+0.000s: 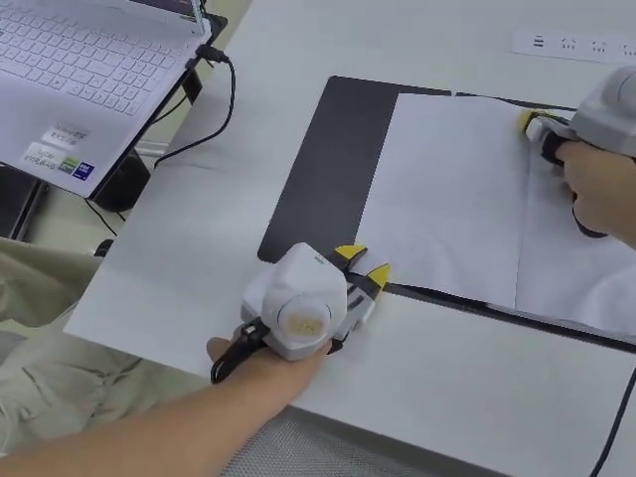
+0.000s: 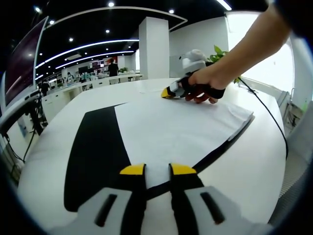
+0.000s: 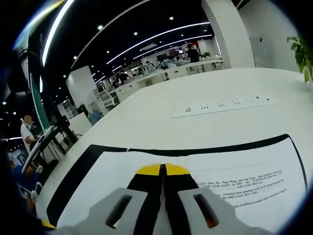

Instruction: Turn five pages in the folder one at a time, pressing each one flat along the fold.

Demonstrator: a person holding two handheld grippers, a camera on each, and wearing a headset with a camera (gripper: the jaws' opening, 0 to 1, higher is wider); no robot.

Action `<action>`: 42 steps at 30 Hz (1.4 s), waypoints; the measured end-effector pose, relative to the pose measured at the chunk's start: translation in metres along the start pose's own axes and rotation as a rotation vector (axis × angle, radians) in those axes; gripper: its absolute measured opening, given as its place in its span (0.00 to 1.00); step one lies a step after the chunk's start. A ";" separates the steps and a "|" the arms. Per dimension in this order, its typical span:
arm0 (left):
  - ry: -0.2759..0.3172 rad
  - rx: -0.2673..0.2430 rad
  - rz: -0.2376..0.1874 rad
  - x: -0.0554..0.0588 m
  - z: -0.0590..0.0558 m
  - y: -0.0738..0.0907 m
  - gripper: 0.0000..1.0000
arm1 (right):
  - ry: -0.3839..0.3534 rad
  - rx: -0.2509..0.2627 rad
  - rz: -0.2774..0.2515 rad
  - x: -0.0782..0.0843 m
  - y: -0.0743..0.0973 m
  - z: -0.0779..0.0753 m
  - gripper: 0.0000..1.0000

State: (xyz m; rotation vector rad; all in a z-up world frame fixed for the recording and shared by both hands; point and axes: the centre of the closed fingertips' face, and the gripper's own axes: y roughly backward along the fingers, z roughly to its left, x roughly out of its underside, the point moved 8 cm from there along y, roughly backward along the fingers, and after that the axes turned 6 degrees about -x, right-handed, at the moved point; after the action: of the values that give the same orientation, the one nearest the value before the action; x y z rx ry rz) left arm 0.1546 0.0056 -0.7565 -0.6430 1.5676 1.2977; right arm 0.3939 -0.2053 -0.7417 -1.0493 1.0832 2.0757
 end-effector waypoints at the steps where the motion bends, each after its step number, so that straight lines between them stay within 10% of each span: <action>1: -0.001 0.000 0.000 0.000 0.000 0.000 0.17 | 0.000 -0.003 0.004 0.000 -0.001 -0.002 0.00; 42: 0.001 -0.002 -0.002 0.000 -0.001 0.001 0.17 | -0.109 -0.117 0.031 0.039 0.081 0.043 0.00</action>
State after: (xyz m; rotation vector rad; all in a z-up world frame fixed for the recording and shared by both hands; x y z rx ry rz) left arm 0.1531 0.0054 -0.7563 -0.6458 1.5662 1.2980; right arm 0.2955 -0.2052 -0.7264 -0.9671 0.9401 2.2162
